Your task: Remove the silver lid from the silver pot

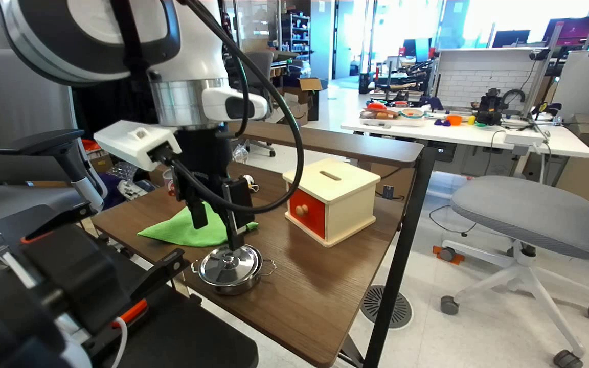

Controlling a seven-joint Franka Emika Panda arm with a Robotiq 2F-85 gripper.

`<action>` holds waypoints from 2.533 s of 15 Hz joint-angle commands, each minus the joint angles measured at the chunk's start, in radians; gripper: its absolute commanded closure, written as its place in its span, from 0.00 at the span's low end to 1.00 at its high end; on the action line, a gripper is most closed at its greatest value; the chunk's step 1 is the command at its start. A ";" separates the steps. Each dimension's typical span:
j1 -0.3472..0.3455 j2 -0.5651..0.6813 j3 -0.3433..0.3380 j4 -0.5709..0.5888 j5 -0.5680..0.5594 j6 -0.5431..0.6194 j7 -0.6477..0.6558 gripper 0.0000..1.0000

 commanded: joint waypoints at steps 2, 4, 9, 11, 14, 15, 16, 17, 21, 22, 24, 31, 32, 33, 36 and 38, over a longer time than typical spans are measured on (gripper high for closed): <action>0.068 0.148 -0.054 0.091 -0.019 0.064 0.064 0.00; 0.085 0.190 -0.053 0.115 -0.007 0.062 0.069 0.00; 0.110 0.250 -0.052 0.149 -0.001 0.060 0.071 0.28; 0.110 0.254 -0.050 0.154 0.001 0.060 0.066 0.36; 0.104 0.242 -0.044 0.152 0.004 0.062 0.058 0.60; 0.104 0.240 -0.046 0.152 0.003 0.062 0.058 0.68; 0.103 0.235 -0.047 0.151 0.002 0.062 0.057 0.74; 0.103 0.234 -0.047 0.151 0.001 0.063 0.056 0.82; 0.101 0.223 -0.049 0.146 -0.001 0.062 0.052 0.94; 0.103 0.214 -0.051 0.138 -0.003 0.061 0.051 0.94; 0.097 0.179 -0.046 0.119 -0.001 0.047 0.042 0.94; 0.044 0.015 -0.043 0.092 0.008 0.005 -0.010 0.94; 0.027 0.010 -0.045 0.113 0.015 -0.003 -0.013 0.94; 0.014 0.006 -0.049 0.130 0.019 -0.008 -0.013 0.94; -0.038 0.029 -0.058 0.187 0.035 -0.008 -0.014 0.94; -0.079 0.066 -0.055 0.229 0.056 -0.018 -0.019 0.94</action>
